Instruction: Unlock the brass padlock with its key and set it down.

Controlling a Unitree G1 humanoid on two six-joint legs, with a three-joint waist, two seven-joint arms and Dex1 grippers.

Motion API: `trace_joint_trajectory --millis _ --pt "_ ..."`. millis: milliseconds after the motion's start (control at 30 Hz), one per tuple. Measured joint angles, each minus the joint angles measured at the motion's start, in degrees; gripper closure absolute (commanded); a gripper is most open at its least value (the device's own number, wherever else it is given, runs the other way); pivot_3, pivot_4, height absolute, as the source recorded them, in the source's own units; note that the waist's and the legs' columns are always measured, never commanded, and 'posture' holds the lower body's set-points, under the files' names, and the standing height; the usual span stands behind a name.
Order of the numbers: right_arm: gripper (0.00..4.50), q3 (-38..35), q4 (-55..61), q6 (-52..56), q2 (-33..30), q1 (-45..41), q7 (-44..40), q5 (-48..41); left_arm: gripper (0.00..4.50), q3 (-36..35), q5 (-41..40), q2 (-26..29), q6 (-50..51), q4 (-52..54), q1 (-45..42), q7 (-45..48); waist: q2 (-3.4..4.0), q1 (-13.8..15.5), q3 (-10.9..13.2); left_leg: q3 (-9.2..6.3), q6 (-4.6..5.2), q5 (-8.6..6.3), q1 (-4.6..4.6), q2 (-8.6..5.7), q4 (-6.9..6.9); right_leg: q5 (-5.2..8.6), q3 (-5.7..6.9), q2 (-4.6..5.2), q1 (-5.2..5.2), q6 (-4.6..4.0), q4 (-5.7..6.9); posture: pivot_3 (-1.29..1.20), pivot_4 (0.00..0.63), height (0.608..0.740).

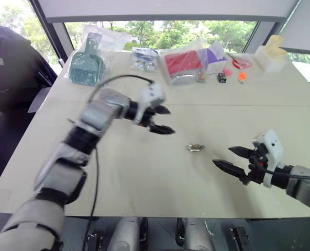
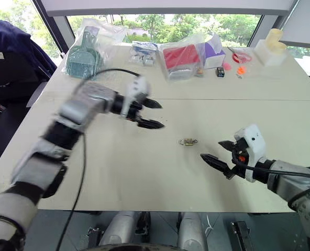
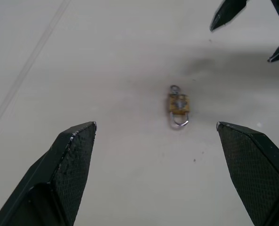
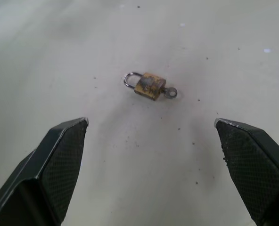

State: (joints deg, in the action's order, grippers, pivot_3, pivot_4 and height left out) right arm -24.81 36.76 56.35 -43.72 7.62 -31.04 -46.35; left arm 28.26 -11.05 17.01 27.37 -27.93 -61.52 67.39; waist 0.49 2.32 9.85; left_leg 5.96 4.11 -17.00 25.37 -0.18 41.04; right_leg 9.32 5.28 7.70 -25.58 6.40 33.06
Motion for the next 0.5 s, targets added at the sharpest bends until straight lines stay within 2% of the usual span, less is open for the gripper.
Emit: trace_joint_trajectory --millis 233,500 --pt "0.04 0.3 3.0 -0.6 3.2 2.8 5.2 1.1 0.24 4.9 11.3 -11.8 -11.4 -19.7 -4.0 -2.5 0.0 0.1 0.0 0.0 0.02 0.0 0.02 0.07 -0.02 0.0 0.0 -0.03 -0.12 0.0 0.1 0.0 0.15 0.735" --pt "0.04 1.4 3.5 -2.2 5.0 3.2 7.9 2.0 0.24 2.5 15.6 -18.0 -15.4 -28.3 -5.7 -5.2 -0.03 0.2 0.0 -0.04 0.07 -0.03 0.01 0.04 0.03 0.0 0.01 0.04 -0.02 0.0 0.04 0.0 0.15 0.735"
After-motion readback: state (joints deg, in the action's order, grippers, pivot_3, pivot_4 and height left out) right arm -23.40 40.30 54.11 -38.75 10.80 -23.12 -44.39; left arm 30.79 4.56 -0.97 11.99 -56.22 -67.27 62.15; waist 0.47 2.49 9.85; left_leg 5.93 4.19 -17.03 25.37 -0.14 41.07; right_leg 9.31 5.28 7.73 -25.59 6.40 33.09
